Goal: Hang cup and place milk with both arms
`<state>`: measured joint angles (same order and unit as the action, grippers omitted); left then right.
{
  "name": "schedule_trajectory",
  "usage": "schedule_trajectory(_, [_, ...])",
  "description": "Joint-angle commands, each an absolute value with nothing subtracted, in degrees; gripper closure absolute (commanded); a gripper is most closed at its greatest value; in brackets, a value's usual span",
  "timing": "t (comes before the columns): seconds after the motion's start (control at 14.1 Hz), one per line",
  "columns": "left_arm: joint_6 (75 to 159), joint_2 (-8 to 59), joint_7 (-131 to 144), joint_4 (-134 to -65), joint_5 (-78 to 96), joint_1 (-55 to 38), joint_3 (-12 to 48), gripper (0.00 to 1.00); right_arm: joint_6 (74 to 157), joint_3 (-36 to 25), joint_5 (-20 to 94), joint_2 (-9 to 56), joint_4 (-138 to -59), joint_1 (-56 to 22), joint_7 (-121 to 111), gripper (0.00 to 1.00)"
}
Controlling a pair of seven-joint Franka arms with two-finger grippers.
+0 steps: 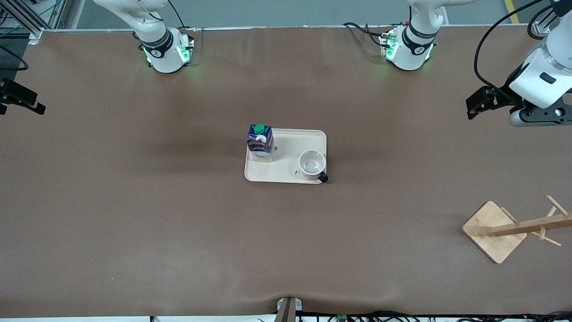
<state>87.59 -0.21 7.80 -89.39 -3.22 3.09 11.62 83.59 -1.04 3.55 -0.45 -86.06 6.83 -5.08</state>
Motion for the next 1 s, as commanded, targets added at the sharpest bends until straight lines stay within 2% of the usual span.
schedule_trajectory(0.0, [87.80, -0.62, 7.47, -89.39, -3.60, 3.34, 11.87, 0.00, 82.79, -0.88, 4.22, -0.88, -85.96, 6.68, -4.31, 0.00])
schedule_trajectory(0.71, [86.57, 2.19, 8.87, -89.38, -2.99, 1.32, 12.30, 0.00, 82.44, -0.97, 0.97, -1.23, -86.83, 4.22, -0.70, 0.00])
schedule_trajectory(0.92, [86.83, 3.43, 17.02, -90.34, -2.81, -0.78, 13.62, 0.00, 82.71, -1.23, 1.14, -0.89, -86.67, 4.83, -0.96, 0.00])
